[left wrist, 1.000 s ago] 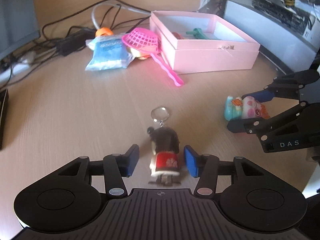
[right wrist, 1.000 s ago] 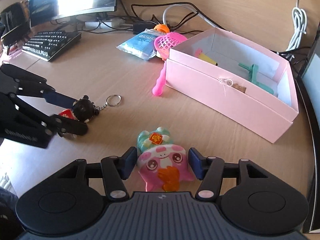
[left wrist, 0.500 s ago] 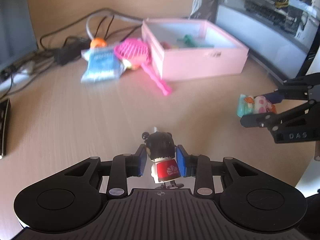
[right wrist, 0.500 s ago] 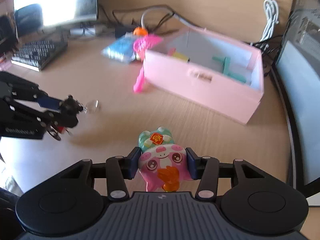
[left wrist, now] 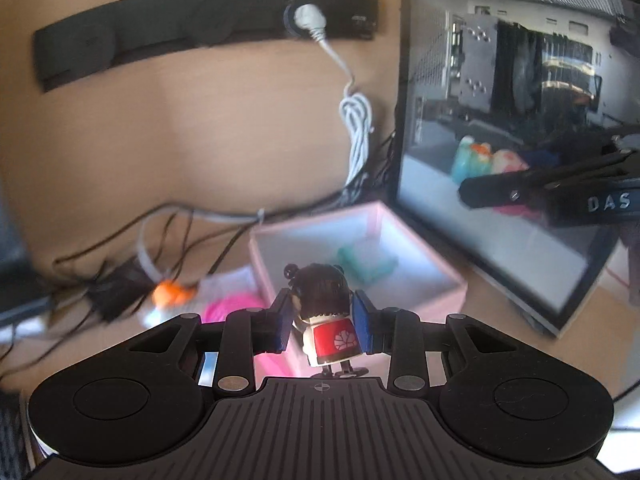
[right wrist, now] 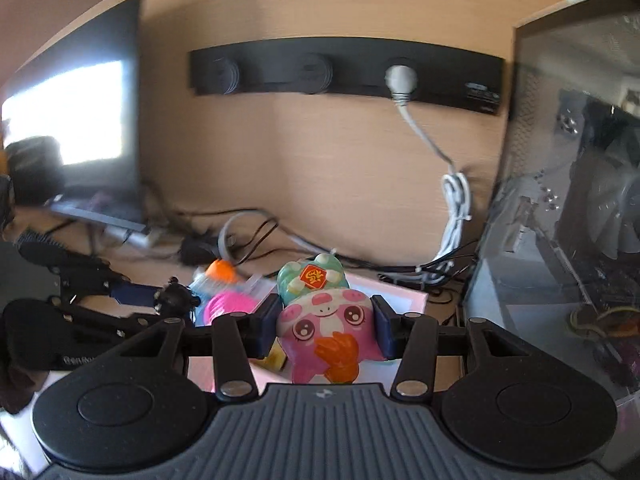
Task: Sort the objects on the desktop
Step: 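Lower the doll and pig into the pink box and open both grippers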
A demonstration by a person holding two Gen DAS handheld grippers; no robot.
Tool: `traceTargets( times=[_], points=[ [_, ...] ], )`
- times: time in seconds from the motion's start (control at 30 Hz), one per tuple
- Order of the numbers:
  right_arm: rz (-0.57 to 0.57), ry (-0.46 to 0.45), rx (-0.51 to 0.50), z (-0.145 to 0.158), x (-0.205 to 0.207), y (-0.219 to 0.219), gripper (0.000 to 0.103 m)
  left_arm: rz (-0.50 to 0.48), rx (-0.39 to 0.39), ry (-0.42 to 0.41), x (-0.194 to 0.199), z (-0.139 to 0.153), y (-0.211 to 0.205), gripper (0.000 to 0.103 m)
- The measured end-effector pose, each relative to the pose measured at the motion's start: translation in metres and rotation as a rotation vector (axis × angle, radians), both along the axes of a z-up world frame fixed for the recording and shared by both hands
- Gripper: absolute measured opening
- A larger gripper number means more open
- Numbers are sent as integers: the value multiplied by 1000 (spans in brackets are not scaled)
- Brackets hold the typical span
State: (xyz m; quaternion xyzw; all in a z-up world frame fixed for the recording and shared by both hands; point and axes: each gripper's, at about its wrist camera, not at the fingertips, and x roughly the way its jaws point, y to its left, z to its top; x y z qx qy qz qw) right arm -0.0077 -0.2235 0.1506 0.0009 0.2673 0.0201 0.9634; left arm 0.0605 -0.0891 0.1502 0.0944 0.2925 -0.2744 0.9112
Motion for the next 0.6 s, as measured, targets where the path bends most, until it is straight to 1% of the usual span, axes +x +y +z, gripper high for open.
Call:
traceTargets(
  times=[0.13, 0.23, 0.3, 0.37, 0.4, 0.47, 0.53, 0.6],
  points=[
    [-47, 37, 106, -12, 32, -22, 47, -53, -16, 33, 42, -8, -35, 36],
    [-85, 57, 134, -28, 55, -32, 47, -80, -16, 46, 75, -19, -57, 36],
    [-112, 81, 171, -42, 71, -40, 48, -73, -20, 81, 97, -29, -66, 39],
    [-131, 113, 221, -54, 87, -49, 52, -61, -15, 101, 108, -38, -68, 56],
    [-138, 123, 228, -59, 91, -51, 52, -56, -19, 96, 108, -41, -64, 59],
    [-138, 146, 214, -68, 100, -49, 54, -35, -24, 81, 104, -44, -52, 73],
    [-134, 179, 209, -77, 109, -45, 55, 26, -32, 68, 98, -47, -35, 79],
    [-120, 207, 190, -83, 116, -37, 55, 105, -48, 63, 95, -50, -16, 81]
  ],
)
